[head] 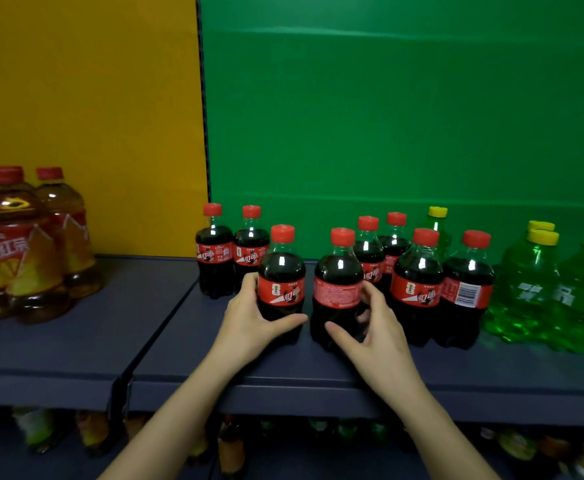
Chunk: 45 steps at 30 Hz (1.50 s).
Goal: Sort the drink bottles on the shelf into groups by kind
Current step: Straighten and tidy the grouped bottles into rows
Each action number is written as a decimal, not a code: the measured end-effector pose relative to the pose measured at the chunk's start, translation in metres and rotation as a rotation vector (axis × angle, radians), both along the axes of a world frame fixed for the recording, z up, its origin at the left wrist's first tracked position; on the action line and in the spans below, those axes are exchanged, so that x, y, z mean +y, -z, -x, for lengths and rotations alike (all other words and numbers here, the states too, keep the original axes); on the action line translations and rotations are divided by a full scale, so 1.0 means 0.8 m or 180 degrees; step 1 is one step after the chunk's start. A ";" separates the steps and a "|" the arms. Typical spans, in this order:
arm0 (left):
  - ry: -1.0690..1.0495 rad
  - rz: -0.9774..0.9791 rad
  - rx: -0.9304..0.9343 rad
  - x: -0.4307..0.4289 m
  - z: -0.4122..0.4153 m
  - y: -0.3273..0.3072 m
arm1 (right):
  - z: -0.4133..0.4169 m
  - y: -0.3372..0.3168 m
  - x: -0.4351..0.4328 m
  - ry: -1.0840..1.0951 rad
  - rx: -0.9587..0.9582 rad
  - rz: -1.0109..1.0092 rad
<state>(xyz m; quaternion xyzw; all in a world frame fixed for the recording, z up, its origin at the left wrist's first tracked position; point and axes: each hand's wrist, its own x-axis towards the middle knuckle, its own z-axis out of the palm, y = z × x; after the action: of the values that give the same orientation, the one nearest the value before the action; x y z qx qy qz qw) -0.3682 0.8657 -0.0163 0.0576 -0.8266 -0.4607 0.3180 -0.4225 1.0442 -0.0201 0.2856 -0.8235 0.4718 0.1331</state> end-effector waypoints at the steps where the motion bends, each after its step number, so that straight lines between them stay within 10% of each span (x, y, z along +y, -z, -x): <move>1: 0.0010 -0.0010 -0.0020 -0.007 -0.003 -0.001 | 0.000 0.000 -0.005 -0.0022 0.0044 -0.0034; 13: 0.0259 -0.0248 -0.0154 -0.083 -0.027 -0.005 | 0.012 -0.008 -0.072 -0.1459 -0.1068 0.0043; 19: 0.0286 -0.0339 -0.0205 -0.108 -0.029 -0.001 | 0.005 -0.002 -0.105 -0.0554 -0.0257 -0.0227; 25: 0.0383 -0.0310 -0.0272 -0.128 -0.033 -0.001 | 0.007 -0.003 -0.111 -0.1495 -0.0945 0.0127; 31: 0.0332 -0.0286 -0.0204 -0.144 -0.038 -0.003 | 0.000 -0.005 -0.134 -0.0447 -0.0066 -0.0331; 36: 0.0325 -0.0272 -0.0182 -0.149 -0.037 -0.001 | -0.001 -0.005 -0.132 -0.1381 -0.0977 0.0101; 45: -0.0175 -0.0228 0.0221 -0.145 -0.037 0.004 | 0.003 -0.002 -0.145 -0.0611 -0.0206 0.0082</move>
<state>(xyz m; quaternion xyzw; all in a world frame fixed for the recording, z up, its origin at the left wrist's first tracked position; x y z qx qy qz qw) -0.3390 0.7494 -0.0196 0.0756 -0.7962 -0.4828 0.3567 -0.4248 0.9283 -0.0185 0.3462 -0.7900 0.5019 0.0642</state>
